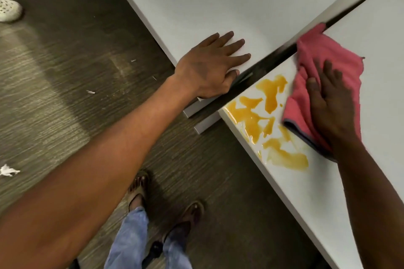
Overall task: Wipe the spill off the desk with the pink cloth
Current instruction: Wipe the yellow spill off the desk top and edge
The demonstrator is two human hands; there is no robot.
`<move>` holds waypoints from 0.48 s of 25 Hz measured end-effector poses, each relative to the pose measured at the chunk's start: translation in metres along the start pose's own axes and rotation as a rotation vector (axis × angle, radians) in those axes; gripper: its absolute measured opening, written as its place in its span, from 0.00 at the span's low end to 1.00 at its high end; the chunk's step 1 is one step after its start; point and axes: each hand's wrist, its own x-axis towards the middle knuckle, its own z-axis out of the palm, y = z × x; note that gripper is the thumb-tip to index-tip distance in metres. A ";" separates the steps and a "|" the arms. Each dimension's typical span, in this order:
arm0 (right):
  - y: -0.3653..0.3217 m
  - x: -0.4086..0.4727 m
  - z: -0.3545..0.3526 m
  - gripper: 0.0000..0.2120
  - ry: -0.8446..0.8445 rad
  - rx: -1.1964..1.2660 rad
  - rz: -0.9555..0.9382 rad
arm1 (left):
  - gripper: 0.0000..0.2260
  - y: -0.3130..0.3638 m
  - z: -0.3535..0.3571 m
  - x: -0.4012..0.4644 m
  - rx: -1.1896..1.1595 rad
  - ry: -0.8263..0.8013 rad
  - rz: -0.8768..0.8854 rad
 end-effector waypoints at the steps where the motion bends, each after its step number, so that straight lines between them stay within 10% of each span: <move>1: -0.005 -0.004 0.002 0.23 -0.018 0.011 -0.043 | 0.25 0.000 0.000 -0.001 0.006 0.012 -0.006; 12: -0.026 -0.004 0.007 0.24 -0.027 -0.020 -0.057 | 0.26 0.000 0.006 -0.021 0.049 0.053 -0.039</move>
